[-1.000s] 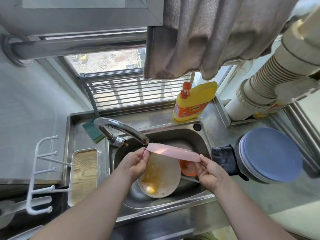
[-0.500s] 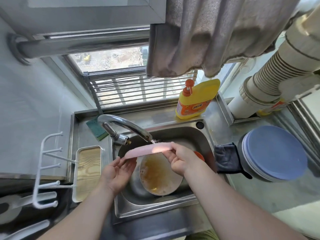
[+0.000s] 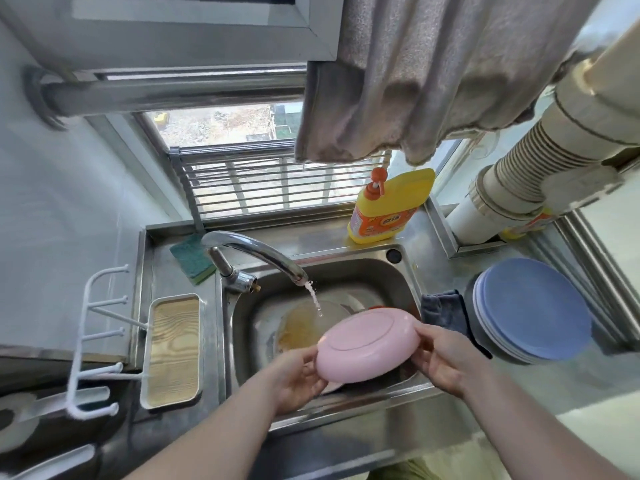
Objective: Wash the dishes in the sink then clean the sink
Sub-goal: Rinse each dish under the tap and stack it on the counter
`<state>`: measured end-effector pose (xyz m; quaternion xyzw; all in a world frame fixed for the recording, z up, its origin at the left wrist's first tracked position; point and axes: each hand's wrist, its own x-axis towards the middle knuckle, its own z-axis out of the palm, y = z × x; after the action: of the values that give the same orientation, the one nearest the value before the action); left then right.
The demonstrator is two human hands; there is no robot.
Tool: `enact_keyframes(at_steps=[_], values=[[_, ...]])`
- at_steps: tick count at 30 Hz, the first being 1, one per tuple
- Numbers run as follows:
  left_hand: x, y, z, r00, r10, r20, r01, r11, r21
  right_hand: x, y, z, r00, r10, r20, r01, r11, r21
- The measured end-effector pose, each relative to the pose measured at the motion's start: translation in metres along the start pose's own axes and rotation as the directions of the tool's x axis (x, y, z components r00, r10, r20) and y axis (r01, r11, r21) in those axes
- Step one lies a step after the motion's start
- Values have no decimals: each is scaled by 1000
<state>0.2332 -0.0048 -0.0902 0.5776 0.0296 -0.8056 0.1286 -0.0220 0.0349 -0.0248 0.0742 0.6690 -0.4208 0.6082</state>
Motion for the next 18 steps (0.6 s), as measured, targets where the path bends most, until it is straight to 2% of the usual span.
enact_keyframes(at_steps=[3,5,10,12,15,18], values=[[6,-8,33,999,-26,45,22,995,97,-12,-20,-14,994,-106,10,106,994,16],[10,-14,47,998,-22,58,14,989,148,-22,-29,-22,984,-166,67,166,986,-3],[12,-30,65,1000,-6,14,3,972,234,-36,-32,-33,971,-206,118,224,958,-178],[17,-30,63,1000,2,-7,0,975,221,-35,-32,-33,967,-216,137,241,950,-199],[23,-29,61,1000,0,-18,4,984,176,-31,-37,-35,960,-256,117,281,899,-335],[24,-27,67,998,-22,59,16,995,96,-38,-52,-31,914,-302,270,393,819,-418]])
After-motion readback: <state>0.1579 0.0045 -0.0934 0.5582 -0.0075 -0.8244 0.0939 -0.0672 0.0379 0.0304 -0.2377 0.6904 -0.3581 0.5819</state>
